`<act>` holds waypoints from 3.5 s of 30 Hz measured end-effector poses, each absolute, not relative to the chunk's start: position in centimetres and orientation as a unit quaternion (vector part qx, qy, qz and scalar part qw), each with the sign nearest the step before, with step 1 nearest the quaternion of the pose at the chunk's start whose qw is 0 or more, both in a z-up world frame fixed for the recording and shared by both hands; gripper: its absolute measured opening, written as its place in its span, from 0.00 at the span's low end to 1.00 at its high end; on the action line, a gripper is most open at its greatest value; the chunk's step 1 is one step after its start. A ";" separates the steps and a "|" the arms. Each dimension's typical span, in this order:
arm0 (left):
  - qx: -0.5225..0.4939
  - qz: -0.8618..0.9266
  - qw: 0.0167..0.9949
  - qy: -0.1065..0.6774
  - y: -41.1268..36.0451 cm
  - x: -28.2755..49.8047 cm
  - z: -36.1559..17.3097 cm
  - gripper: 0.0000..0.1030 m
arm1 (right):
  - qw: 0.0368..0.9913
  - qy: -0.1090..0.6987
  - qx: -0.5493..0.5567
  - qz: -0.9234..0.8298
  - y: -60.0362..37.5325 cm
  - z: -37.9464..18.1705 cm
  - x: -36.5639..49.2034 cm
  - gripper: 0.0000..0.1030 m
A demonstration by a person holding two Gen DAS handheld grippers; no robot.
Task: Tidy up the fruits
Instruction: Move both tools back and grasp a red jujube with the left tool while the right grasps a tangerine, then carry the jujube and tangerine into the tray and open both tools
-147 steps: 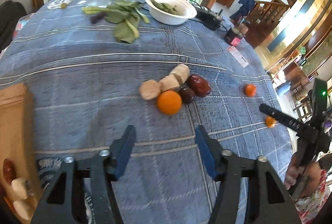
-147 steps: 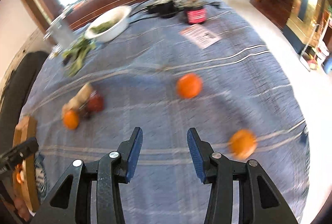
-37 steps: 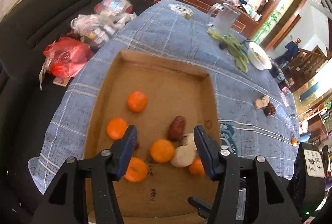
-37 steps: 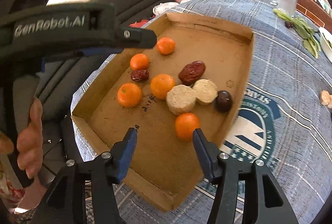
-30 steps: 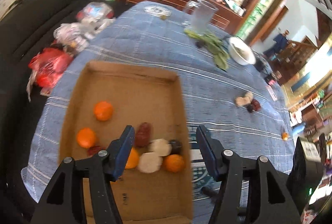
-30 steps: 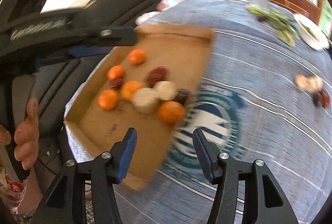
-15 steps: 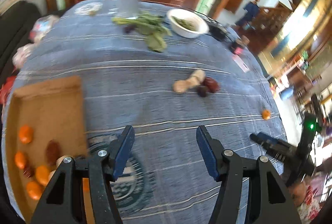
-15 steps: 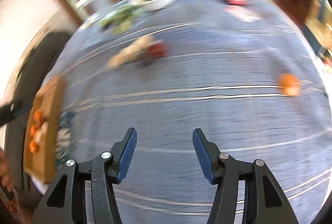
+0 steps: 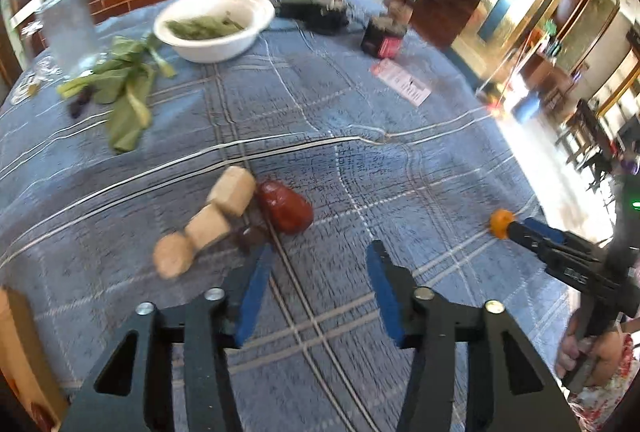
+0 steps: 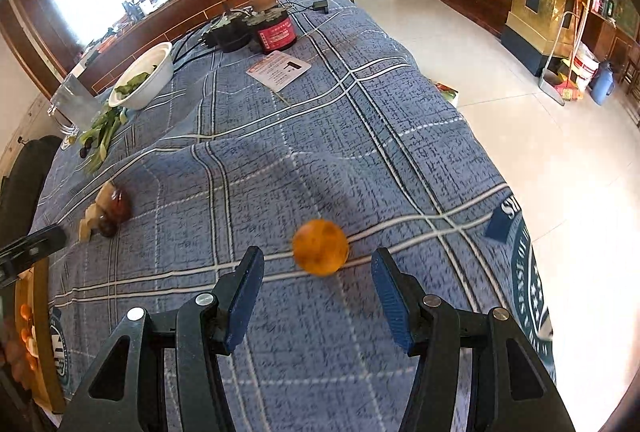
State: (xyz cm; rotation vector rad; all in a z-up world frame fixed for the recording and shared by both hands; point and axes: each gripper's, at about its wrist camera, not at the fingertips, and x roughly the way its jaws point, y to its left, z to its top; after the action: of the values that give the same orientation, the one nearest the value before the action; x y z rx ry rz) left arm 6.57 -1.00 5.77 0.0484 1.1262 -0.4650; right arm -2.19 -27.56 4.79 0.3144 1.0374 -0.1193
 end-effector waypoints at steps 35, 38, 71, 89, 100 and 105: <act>0.049 -0.183 0.817 0.545 -6.2 12.7 1.6 0.53 | 0.851 0.508 0.132 -0.029 -28.4 2.5 0.2 0.46; 0.038 -0.156 0.823 0.545 -5.5 13.4 0.8 0.30 | 0.850 0.509 0.131 -0.029 -28.3 2.4 0.2 0.37; -0.148 0.047 0.857 0.491 28.8 -3.0 9.6 0.30 | 0.835 0.504 0.075 0.207 -3.7 8.0 -0.7 0.34; -0.121 0.052 0.832 0.539 38.1 0.4 5.0 0.31 | 0.753 0.541 0.001 0.374 19.7 6.7 -5.2 0.35; -0.106 0.047 0.828 0.548 37.9 1.2 4.6 0.31 | 0.722 0.560 -0.043 0.404 22.9 4.0 -8.3 0.36; -0.085 0.063 0.838 0.536 37.5 0.7 5.8 0.45 | 0.719 0.554 -0.073 0.413 24.3 3.5 -9.6 0.37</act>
State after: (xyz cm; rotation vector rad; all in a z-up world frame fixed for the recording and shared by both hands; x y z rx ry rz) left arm 0.67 37.49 5.81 -0.1808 1.1332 0.1331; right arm -9.57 24.34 3.45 -0.1606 1.2251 0.9143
